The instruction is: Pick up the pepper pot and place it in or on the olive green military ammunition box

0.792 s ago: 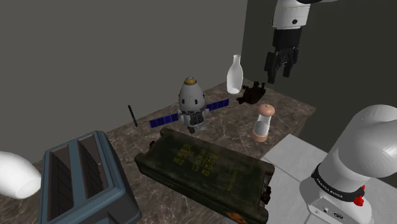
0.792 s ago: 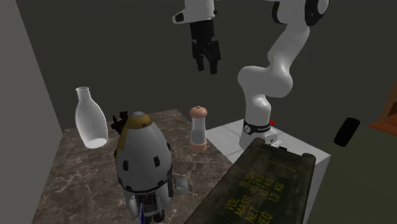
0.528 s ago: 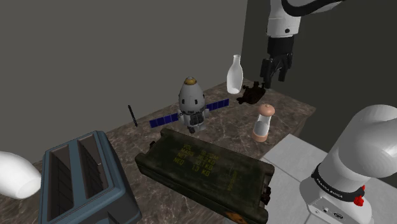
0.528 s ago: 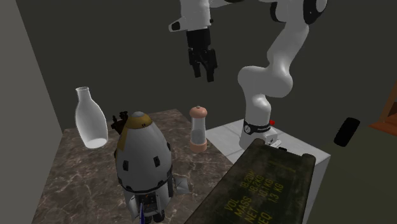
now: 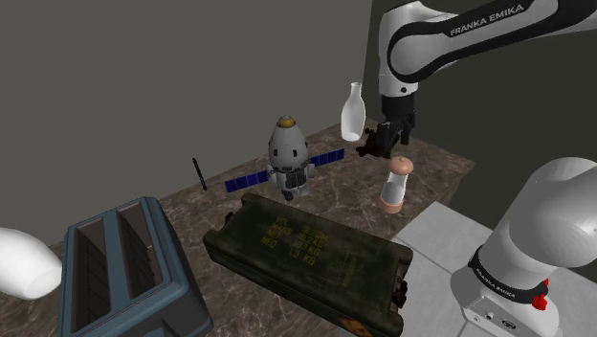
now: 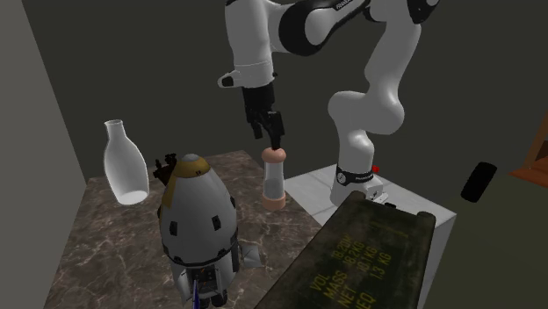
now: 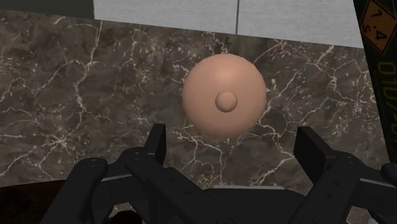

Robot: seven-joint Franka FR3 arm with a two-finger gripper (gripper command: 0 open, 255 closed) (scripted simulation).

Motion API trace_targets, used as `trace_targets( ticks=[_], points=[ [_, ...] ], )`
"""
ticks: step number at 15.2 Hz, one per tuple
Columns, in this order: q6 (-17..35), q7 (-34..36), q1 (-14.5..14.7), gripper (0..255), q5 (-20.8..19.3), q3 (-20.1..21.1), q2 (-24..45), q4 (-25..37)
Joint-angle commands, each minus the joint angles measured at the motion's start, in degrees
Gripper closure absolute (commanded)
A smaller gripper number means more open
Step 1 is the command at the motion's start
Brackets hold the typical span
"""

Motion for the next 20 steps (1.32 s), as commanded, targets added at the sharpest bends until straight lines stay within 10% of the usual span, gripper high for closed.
trace_targets(
  ticks=[1,15,16,20],
  points=[
    [2.28,-0.21,-0.03,0,-0.38,-0.08,0.75,-1.57],
    [6.88,-0.15,-0.19,0,-0.67,-0.34,1.54,-5.38],
    [6.88,-0.15,-0.19,255,-0.67,-0.34,1.54,-5.38],
    [6.89,-0.14,-0.18,255,-0.66,-0.33,1.57,-5.36]
  ],
)
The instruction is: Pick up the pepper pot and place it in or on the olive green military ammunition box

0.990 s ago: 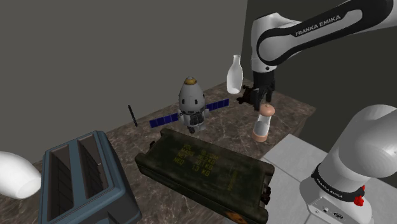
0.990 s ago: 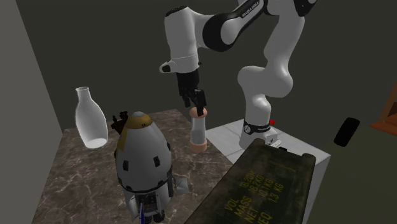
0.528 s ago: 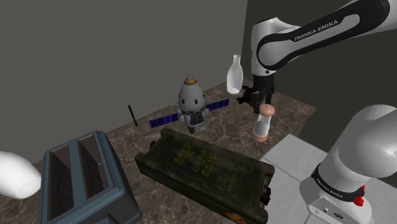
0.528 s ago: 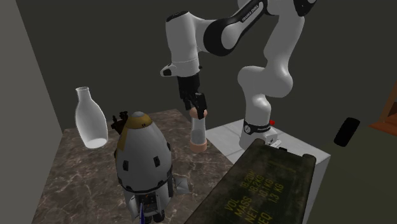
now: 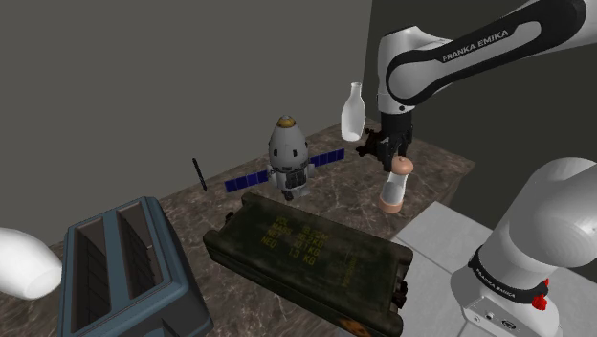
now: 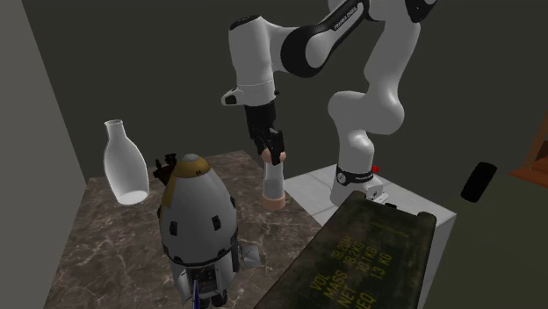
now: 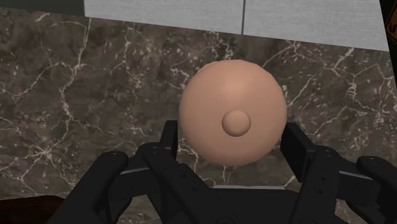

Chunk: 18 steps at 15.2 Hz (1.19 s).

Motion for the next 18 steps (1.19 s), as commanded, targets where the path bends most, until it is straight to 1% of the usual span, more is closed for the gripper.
trace_targets(
  ticks=[1,5,18],
  points=[
    [0.00,0.00,0.00,255,0.00,0.00,0.03,-0.03],
    [-0.02,-0.01,0.00,255,0.00,0.00,-0.01,-0.06],
    [-11.21,-0.36,0.10,255,0.39,0.45,-3.51,7.65]
  ],
)
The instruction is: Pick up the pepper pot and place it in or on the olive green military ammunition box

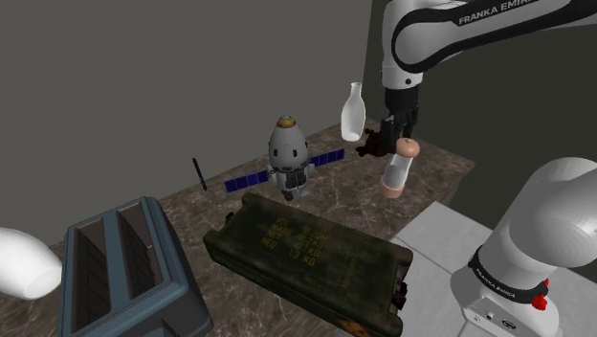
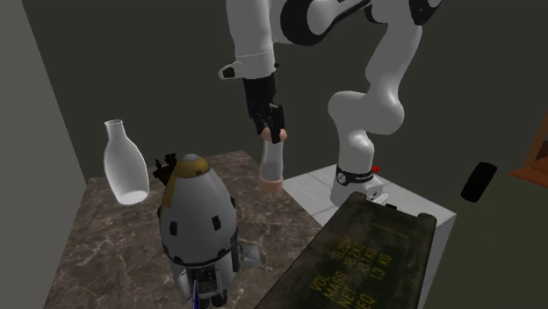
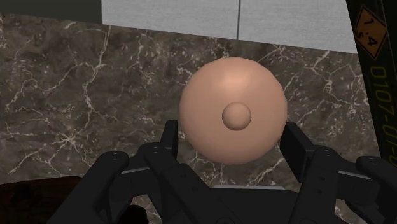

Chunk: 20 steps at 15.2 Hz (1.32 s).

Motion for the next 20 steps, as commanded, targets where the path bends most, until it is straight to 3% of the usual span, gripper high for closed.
trace_targets(
  ticks=[1,20],
  points=[
    [-1.75,0.00,0.05,255,0.10,0.12,-0.38,1.35],
    [-16.04,-0.52,0.19,255,0.52,0.63,-0.65,15.38]
  ],
)
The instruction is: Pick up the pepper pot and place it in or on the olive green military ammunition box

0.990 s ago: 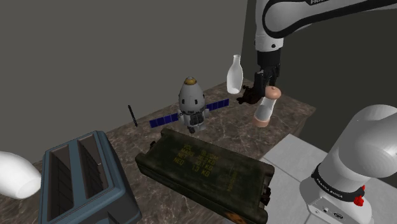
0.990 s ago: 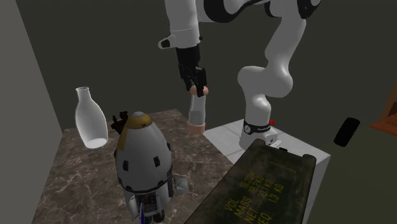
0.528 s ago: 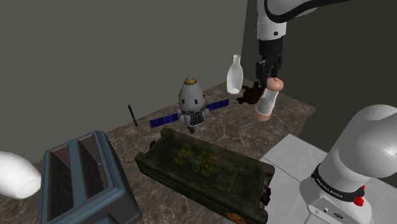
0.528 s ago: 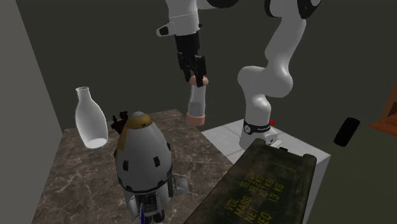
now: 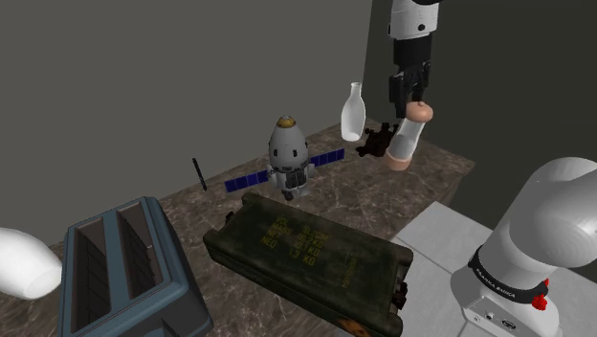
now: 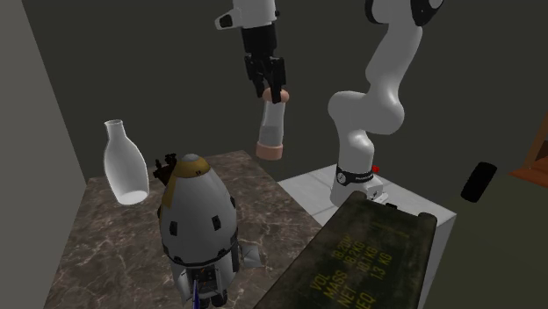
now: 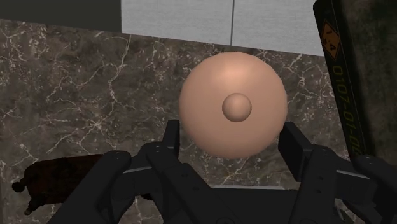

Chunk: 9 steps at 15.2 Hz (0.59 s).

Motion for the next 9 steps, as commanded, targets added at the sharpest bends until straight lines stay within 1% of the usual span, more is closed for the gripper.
trace_targets(
  ticks=[1,9],
  points=[
    [-0.93,1.31,0.53,255,0.87,1.09,0.45,1.29],
    [-3.31,12.18,4.37,255,7.16,9.59,4.27,7.46]
  ],
)
